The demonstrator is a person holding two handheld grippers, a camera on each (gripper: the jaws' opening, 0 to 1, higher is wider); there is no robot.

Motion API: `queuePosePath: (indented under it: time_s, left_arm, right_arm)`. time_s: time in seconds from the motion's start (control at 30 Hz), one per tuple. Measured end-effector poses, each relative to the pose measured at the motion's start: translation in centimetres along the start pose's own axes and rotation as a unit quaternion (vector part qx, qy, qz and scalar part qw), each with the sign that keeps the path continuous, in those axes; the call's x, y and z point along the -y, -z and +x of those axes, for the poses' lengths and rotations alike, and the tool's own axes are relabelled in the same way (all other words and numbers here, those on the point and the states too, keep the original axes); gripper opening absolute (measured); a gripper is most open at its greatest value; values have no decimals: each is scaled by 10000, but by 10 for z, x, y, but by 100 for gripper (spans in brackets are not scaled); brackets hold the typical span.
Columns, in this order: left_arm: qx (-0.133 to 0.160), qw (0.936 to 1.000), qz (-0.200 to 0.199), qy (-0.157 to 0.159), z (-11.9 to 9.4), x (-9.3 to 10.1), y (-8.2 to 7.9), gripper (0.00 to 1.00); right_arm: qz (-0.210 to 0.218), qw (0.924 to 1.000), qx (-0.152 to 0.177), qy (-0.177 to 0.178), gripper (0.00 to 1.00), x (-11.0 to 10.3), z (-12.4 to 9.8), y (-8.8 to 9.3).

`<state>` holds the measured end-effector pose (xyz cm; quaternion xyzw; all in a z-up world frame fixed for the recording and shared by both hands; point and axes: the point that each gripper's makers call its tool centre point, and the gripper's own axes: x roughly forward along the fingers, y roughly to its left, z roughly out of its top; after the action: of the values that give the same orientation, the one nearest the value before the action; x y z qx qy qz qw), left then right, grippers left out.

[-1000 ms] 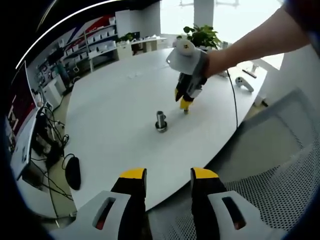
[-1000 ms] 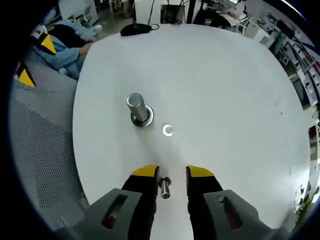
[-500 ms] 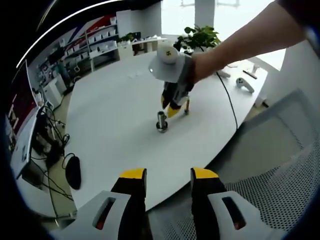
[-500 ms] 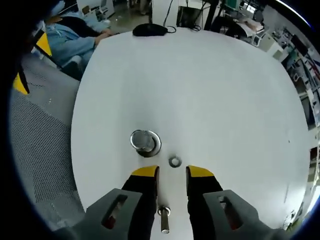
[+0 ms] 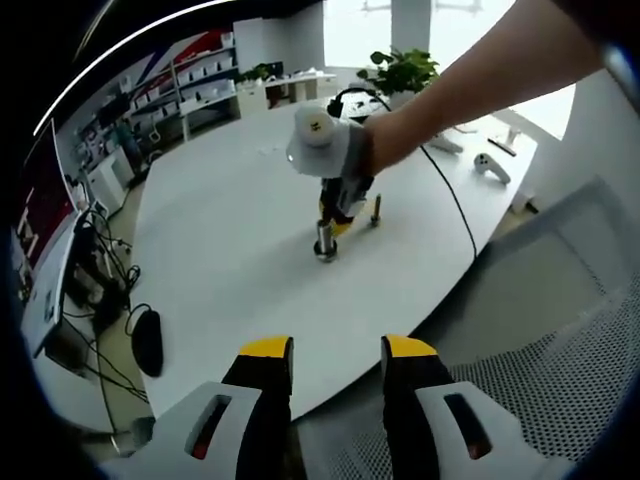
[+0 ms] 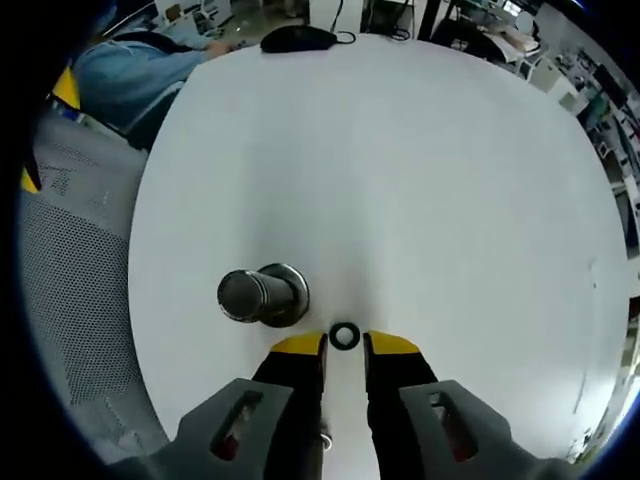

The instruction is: Place the washer onto the threaded stud by aligning its center hole with the stud, sliding it down to the base, and recovering from edge contact or off-axis alignment until the washer reaches the visible bottom stop.

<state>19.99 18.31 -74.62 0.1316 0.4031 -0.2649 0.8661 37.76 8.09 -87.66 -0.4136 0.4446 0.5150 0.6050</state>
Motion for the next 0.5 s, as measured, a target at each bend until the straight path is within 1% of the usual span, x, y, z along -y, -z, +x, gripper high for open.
queuePosePath:
  time_s: [0.07, 0.2, 0.37, 0.5]
  left_arm:
    - [-27, 10000, 13, -3, 0, 0, 1, 33]
    - [-35, 10000, 4, 7, 0, 0, 2, 33]
    - [-35, 10000, 2, 10, 0, 0, 2, 33]
    - [-32, 10000, 6, 19, 0, 0, 2, 33]
  right_arm:
    - [21, 10000, 3, -49, 15, 0, 1, 0]
    - [58, 9999, 44, -86, 15, -1, 0, 0]
    - [-56, 9999, -51, -126, 15, -3, -1, 8]
    - [-20, 9999, -41, -157, 16, -2, -2, 11]
